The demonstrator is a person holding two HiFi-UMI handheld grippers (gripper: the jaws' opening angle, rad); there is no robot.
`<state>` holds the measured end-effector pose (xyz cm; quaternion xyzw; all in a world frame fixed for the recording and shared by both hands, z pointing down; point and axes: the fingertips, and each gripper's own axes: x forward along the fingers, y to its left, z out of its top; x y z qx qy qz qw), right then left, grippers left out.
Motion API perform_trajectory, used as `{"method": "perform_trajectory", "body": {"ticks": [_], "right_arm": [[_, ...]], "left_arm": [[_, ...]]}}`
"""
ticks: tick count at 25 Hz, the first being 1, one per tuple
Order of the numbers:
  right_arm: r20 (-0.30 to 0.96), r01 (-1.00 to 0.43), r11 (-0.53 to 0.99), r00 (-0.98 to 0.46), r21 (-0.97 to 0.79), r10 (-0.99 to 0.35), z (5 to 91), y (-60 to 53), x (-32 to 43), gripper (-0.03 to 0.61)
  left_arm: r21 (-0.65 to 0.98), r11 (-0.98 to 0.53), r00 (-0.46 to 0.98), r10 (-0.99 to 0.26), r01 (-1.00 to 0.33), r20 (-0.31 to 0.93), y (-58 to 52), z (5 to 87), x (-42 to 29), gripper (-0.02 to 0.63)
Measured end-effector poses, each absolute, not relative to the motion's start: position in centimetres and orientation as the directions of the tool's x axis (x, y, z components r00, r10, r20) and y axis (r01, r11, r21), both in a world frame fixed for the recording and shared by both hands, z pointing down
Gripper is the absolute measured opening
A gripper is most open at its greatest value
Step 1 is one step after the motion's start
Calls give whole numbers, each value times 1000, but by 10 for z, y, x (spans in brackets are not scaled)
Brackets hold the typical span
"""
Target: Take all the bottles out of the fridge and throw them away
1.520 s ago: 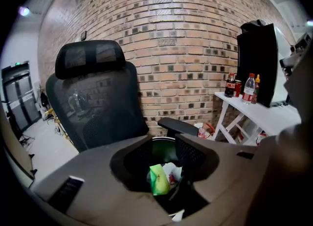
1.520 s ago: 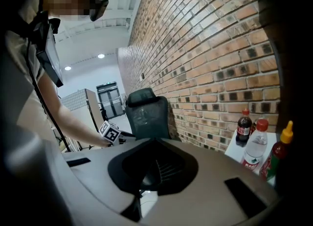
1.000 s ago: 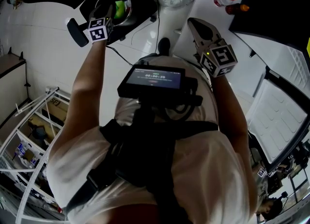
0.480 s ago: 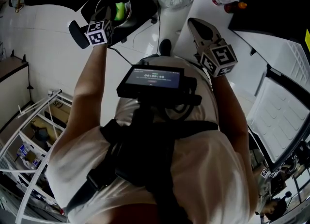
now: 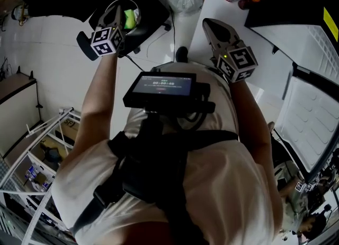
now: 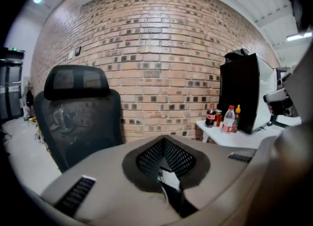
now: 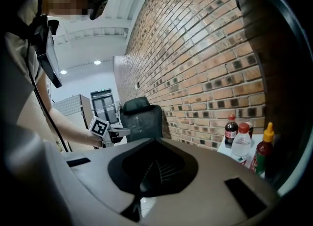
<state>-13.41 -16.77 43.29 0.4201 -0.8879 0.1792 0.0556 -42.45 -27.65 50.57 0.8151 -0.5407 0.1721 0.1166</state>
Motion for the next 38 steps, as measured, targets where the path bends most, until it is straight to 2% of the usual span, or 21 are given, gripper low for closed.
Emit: {"method": "perform_trajectory", "body": {"ticks": [11, 21, 38], "right_arm": [[204, -817, 510, -566, -271, -798, 423, -150, -88, -8], [192, -890, 368, -424, -269, -885, 414, -120, 2, -8], [175, -957, 120, -169, -264, -970, 405, -46, 162, -8]], "left_arm": [[35, -602, 585, -760, -798, 282, -263, 446, -300, 6], [24, -806, 784, -568, -592, 250, -215, 425, -151, 6], [52, -957, 937, -267, -285, 224, -125, 408, 52, 6]]}}
